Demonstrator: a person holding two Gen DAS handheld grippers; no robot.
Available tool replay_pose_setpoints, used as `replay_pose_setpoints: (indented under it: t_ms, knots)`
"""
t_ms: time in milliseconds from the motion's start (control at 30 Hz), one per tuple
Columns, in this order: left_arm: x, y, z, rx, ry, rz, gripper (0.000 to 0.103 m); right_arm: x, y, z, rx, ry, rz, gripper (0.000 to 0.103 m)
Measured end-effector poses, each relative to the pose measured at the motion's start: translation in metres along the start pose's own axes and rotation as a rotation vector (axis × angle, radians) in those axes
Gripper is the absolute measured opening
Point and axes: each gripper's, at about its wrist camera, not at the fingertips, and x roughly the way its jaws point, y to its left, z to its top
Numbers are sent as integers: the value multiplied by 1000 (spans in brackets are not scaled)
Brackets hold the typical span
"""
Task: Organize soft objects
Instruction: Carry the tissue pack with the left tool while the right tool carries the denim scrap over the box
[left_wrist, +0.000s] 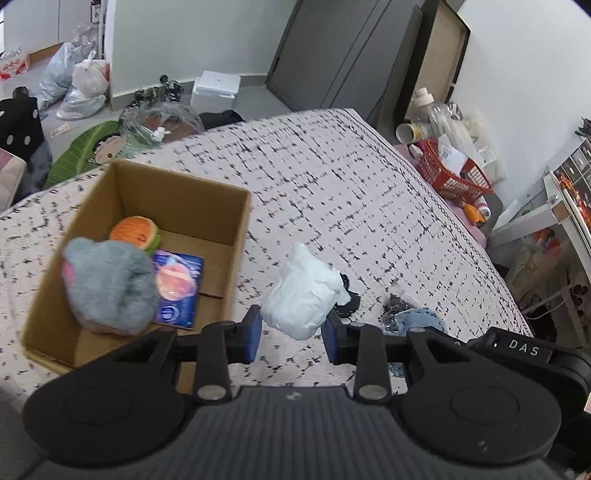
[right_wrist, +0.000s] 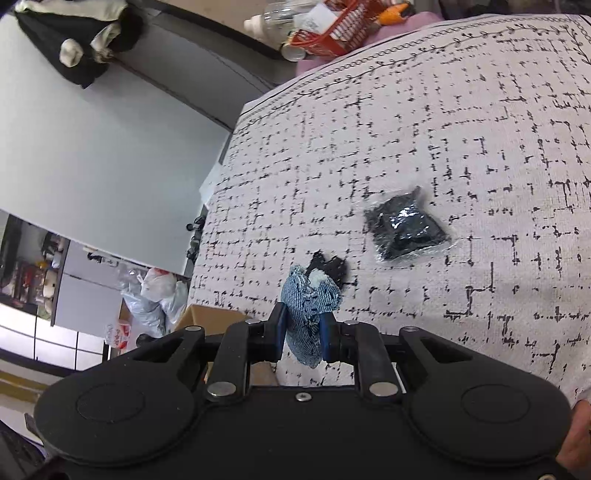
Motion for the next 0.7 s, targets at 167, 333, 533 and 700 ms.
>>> replay_pose_setpoints:
  t_ms: [167, 333, 533, 700]
  knots:
    - [-19, 10, 2, -4, -25, 3, 33, -5, 15, -7, -35, 1, 22, 18]
    - [-30, 20, 2, -11, -39, 4, 33, -14, 32, -14, -87, -8, 60, 19]
    - [-32, 40, 0, -39, -28, 17, 33, -14, 47, -23, -128, -2, 83, 19]
    - [-31, 61, -3, -60, -10, 30, 33, -9, 61, -33, -168, 13, 89, 19]
